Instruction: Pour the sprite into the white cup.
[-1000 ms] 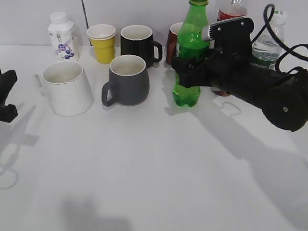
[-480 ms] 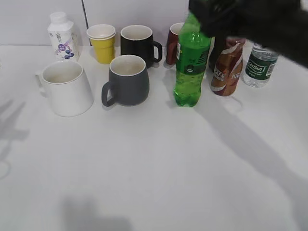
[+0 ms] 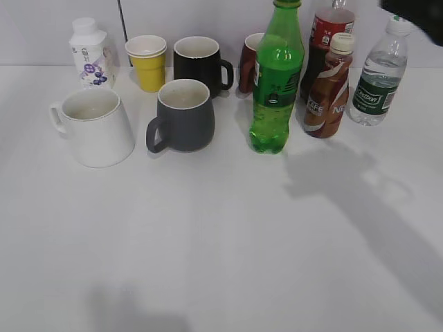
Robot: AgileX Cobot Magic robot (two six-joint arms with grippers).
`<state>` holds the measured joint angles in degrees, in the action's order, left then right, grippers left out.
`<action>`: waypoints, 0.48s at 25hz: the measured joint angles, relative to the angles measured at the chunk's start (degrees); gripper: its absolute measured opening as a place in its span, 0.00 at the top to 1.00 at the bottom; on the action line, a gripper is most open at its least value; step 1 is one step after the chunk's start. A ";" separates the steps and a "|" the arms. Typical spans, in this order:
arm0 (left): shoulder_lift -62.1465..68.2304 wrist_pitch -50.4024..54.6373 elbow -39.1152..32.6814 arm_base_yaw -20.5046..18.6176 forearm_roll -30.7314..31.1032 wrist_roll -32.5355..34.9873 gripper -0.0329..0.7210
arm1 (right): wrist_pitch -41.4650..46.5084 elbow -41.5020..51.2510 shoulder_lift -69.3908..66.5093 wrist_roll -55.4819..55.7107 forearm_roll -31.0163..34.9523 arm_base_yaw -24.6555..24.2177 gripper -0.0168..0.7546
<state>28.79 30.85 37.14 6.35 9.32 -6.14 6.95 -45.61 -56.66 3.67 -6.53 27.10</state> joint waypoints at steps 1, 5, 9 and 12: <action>-2.26 3.61 0.05 0.00 -0.58 0.00 0.39 | 4.35 0.00 2.62 0.00 -0.03 0.00 0.22; -9.20 17.90 0.05 0.00 -1.24 0.00 0.27 | 20.51 0.00 13.96 -0.06 0.55 0.00 0.22; -13.82 28.74 0.05 0.00 -1.94 0.00 0.24 | 40.02 0.68 23.07 -0.06 3.31 0.00 0.22; -17.38 35.02 -0.60 0.00 -1.98 0.00 0.23 | 51.70 2.73 30.65 -0.06 4.04 0.00 0.22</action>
<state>11.41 65.88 36.54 6.35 7.34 -6.14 58.65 -42.88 -26.01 3.61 -2.49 27.10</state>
